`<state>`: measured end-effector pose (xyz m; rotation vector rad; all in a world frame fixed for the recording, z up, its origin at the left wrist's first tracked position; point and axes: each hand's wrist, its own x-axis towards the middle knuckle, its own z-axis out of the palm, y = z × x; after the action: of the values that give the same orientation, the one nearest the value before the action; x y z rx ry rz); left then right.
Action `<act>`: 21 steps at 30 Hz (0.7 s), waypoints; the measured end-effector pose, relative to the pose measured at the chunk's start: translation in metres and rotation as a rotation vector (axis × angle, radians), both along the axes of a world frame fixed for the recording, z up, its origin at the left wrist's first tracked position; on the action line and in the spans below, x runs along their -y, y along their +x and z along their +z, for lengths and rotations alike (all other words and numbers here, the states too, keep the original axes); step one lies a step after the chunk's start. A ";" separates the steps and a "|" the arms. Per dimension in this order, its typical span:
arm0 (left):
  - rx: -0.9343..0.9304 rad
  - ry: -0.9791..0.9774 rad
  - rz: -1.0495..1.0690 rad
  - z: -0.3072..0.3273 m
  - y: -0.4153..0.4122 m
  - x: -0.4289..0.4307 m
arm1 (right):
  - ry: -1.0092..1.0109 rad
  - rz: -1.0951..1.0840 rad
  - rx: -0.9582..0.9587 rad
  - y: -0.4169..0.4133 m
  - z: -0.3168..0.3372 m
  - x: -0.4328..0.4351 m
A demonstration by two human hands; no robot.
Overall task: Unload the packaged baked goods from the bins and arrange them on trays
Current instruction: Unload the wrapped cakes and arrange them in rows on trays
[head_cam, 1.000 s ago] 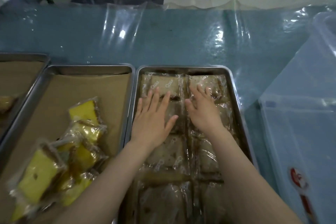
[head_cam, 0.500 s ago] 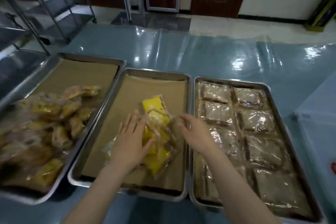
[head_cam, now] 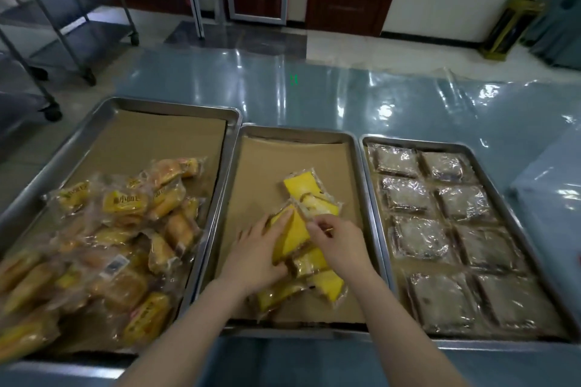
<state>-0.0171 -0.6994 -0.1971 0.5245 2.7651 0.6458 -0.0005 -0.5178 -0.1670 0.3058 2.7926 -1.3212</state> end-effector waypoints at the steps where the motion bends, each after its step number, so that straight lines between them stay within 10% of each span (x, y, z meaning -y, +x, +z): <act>1: -0.025 0.035 -0.001 0.004 -0.008 0.005 | -0.003 -0.018 -0.021 -0.004 0.001 -0.001; 21: -0.070 -0.295 -0.120 -0.059 -0.147 0.017 | 0.594 0.139 0.247 -0.172 -0.040 0.000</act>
<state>-0.1646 -0.7166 -0.2564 0.6491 2.7970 0.1900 -0.1723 -0.5173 -0.2072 0.2580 2.8512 -0.3698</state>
